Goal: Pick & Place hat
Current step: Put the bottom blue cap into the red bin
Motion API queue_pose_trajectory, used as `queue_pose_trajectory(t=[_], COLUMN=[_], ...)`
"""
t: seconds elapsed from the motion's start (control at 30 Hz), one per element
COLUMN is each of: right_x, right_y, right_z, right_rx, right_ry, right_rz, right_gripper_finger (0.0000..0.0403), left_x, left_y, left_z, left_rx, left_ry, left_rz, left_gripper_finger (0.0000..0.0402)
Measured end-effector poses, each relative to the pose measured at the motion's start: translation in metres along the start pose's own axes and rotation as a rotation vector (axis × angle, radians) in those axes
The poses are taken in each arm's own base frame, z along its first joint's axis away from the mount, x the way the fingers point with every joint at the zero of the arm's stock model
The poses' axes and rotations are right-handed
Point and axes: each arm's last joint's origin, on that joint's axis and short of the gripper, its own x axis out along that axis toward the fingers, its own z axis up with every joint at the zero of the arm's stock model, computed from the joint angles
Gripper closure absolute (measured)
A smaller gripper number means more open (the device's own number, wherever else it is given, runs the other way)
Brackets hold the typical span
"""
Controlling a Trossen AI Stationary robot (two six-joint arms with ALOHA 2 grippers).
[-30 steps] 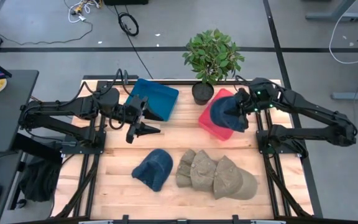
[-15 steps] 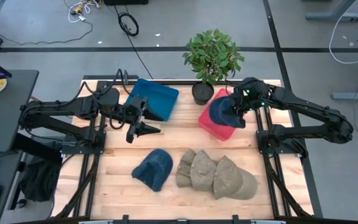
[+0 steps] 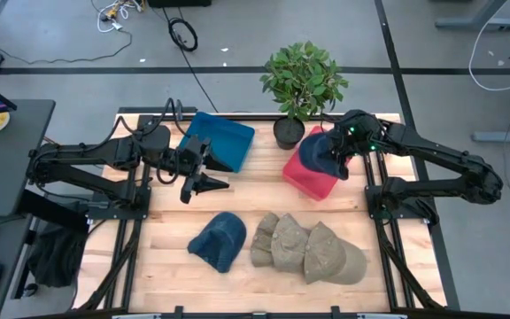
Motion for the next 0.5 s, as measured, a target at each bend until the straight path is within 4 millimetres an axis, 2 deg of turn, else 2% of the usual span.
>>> queue_pose_trajectory(t=[0.5], right_x=[-0.0002], right_y=[0.0039], right_z=[-0.0041], right_rx=[-0.008], right_ry=[0.023], right_rz=[0.090], right_gripper_finger=[0.0400], left_x=[0.0000], left_y=[0.0002], left_z=[-0.0007], left_rx=[0.006], left_ry=[0.007], left_rz=[0.002], left_gripper_finger=[0.0154])
